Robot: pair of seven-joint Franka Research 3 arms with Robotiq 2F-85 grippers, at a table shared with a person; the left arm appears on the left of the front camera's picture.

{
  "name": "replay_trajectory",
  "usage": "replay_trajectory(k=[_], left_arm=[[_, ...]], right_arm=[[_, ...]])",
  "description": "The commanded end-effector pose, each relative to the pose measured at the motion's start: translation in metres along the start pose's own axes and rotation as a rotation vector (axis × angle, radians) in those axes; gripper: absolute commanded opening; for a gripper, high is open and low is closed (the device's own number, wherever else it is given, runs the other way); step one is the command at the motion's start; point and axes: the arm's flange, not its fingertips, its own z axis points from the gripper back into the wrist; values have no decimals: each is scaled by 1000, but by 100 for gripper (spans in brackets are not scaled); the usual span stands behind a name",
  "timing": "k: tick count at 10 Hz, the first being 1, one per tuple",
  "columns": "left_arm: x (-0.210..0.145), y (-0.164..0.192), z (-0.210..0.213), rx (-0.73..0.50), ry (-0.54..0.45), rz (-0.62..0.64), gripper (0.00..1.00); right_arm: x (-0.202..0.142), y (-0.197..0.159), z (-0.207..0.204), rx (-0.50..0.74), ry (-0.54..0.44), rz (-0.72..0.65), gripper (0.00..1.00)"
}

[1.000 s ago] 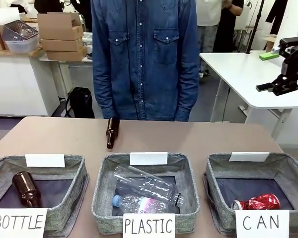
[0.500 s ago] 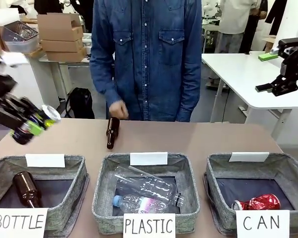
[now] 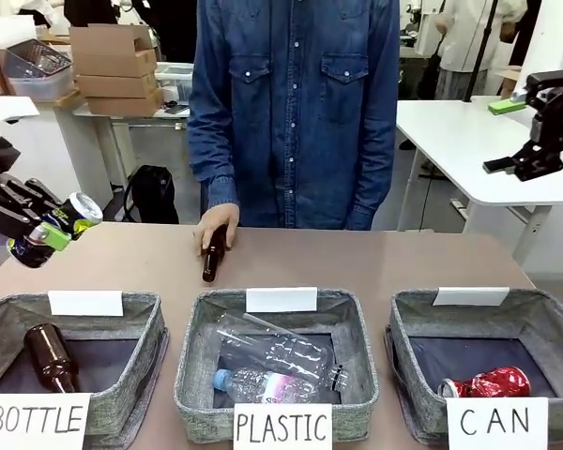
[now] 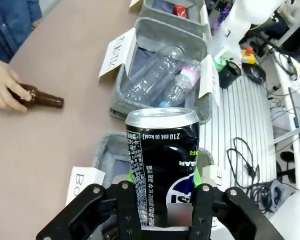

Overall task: Sort the can waste into the basket.
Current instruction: Pick up the can waste from the table and place it in the right Fabric basket.

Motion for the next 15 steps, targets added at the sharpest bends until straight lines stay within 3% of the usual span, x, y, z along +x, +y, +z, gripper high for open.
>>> replay_trajectory(k=[1, 3, 5, 7, 8, 9, 11, 12, 14, 15], left_arm=[[44, -10, -47, -84, -135, -170, 41], [138, -58, -129, -279, -151, -483, 41], [197, -120, -195, -419, -50, -743, 41], [251, -144, -245, -447, -53, -856, 41], [297, -149, -301, -521, -35, -864, 41], [327, -151, -336, -531, -17, -798, 41], [388, -146, -406, -271, -129, -479, 41], [406, -128, -434, -235, -127, -387, 41], [424, -83, -490, -9, -112, -243, 41], [419, -65, -507, -61, -86, -184, 41]], right_arm=[[-5, 19, 25, -21, 30, 62, 100], [-5, 27, 71, -125, -39, 26, 100], [-9, 3, 120, -224, -108, -77, 100], [-32, -16, 162, -291, -115, -32, 100], [-42, -28, 182, -240, -189, -26, 100], [-49, -39, 188, -202, -222, -37, 100], [-38, -24, 172, -270, -171, -64, 100], [-38, -24, 172, -270, -171, -64, 100], [-38, -24, 172, -270, -171, -64, 100], [-38, -24, 172, -270, -171, -64, 100]])
